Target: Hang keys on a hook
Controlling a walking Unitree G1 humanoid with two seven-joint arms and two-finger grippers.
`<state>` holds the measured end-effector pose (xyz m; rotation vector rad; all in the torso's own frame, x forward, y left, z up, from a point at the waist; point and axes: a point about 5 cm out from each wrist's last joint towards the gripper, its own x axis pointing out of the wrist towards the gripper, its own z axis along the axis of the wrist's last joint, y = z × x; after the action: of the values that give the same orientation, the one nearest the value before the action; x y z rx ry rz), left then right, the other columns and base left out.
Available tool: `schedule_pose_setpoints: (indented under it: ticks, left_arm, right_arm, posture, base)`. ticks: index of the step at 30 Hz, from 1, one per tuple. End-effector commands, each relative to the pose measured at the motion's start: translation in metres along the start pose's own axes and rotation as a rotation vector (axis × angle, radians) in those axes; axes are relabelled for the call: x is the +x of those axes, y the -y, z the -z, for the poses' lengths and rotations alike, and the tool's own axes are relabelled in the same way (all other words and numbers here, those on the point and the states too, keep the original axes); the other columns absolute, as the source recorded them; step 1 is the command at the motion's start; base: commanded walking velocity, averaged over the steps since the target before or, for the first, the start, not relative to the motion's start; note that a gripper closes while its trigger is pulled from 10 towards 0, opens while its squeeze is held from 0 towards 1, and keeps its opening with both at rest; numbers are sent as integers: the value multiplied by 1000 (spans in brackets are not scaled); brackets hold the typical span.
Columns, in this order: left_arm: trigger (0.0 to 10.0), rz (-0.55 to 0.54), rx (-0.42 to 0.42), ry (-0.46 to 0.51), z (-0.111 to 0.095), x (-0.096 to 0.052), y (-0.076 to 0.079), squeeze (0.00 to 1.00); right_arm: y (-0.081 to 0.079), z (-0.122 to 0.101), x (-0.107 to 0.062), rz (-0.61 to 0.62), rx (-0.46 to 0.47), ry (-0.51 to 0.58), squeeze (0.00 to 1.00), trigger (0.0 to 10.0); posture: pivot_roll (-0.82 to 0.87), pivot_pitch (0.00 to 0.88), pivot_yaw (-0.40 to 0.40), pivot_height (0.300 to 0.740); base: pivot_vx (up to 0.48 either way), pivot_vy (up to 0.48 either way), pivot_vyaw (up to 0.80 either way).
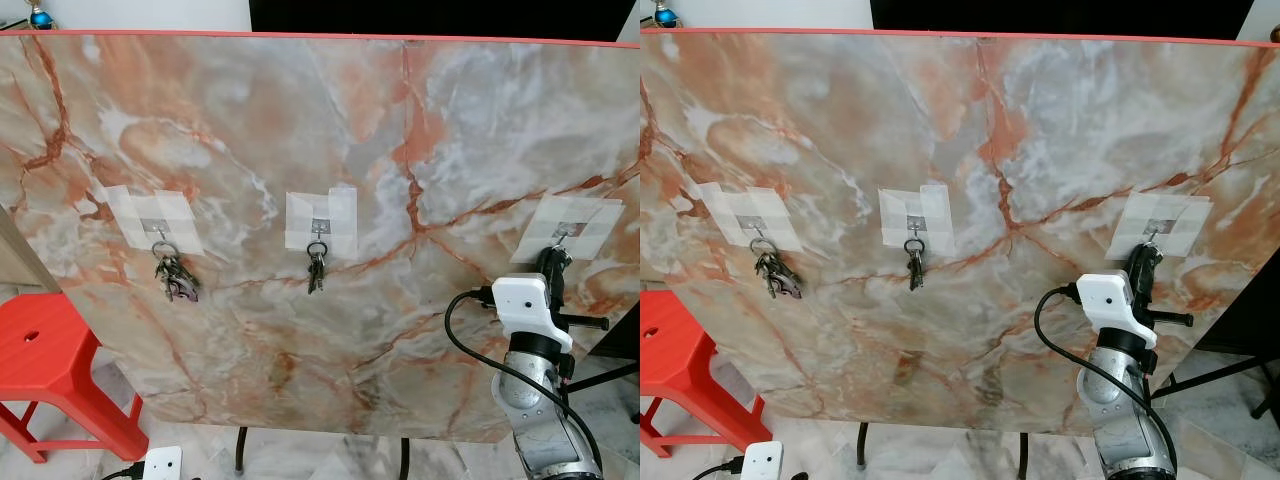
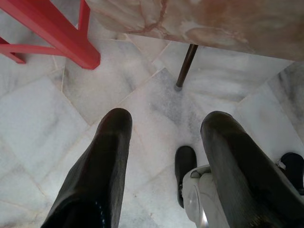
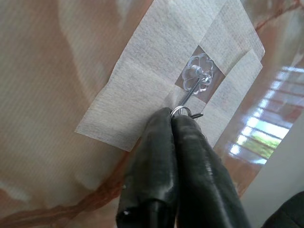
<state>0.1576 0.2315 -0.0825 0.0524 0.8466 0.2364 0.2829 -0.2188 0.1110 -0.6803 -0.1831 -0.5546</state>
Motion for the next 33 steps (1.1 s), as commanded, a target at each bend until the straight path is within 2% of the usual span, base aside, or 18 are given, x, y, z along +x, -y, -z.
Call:
schedule_pose_setpoints:
  ticks: [1, 9, 10, 11, 12, 14, 15, 17, 22, 30, 33]
  left_arm:
    - [10000, -3, -5, -20, 5, -1, 0, 0]
    - [10000, -2, -3, -18, 4, -1, 1, 0]
    - [10000, -2, -3, -18, 4, -1, 1, 0]
    - [10000, -2, -3, -18, 4, -1, 1, 0]
    - [10000, -2, -3, -18, 4, -1, 1, 0]
    - [10000, -1, -2, -18, 4, -1, 1, 0]
    - [10000, -1, -1, -19, 4, -1, 2, 0]
    - [10000, 0, -1, -19, 4, -1, 2, 0]
    - [10000, -1, -1, -20, 4, -1, 2, 0]
    - [10000, -3, -1, -24, 4, -1, 1, 0]
    - [10000, -1, 1, -25, 5, -1, 0, 0]
  right_arm:
    - [-3, 1, 1, -27, -4, -7, 1000, 10000]
    - [-5, -1, -1, -35, 10, -6, 1000, 10000]
    - [-5, 0, -3, -41, 12, -9, 169, 10000]
    - [-5, 0, -3, -41, 12, -9, 169, 10000]
    - [-6, 1, -7, -56, 23, -13, 0, 10000]
    - [-8, 2, -11, -80, 43, -15, 0, 10000]
    - [-14, 1, -17, -141, 68, -5, 0, 10000]
    - [-19, 2, -22, -187, 78, 1, 0, 10000]
    - [-35, 12, -38, -333, 161, -63, 0, 10000]
    - [-36, 26, -50, -339, 129, -103, 0, 10000]
    - [-41, 42, -59, -375, 181, -220, 0, 10000]
  posture:
    - [-21, 0, -30, 740]
    - [-20, 0, -29, 740]
    - [-20, 0, -29, 740]
    - [-20, 0, -29, 740]
    - [-21, 0, -29, 740]
    - [-21, 0, -29, 740]
    - [-21, 0, -29, 740]
    - [-21, 0, -29, 740]
    - [-18, 0, -31, 740]
    - [-22, 0, -29, 740]
    - [-23, 0, -29, 740]
  base:
    - [0, 0, 0]
    - [0, 0, 0]
    - [0, 0, 0]
    - [0, 0, 0]
    - [0, 0, 0]
    - [0, 0, 0]
    - [0, 0, 0]
    - [0, 0, 0]
    - [0, 0, 0]
    - [0, 0, 0]
    - [0, 0, 0]
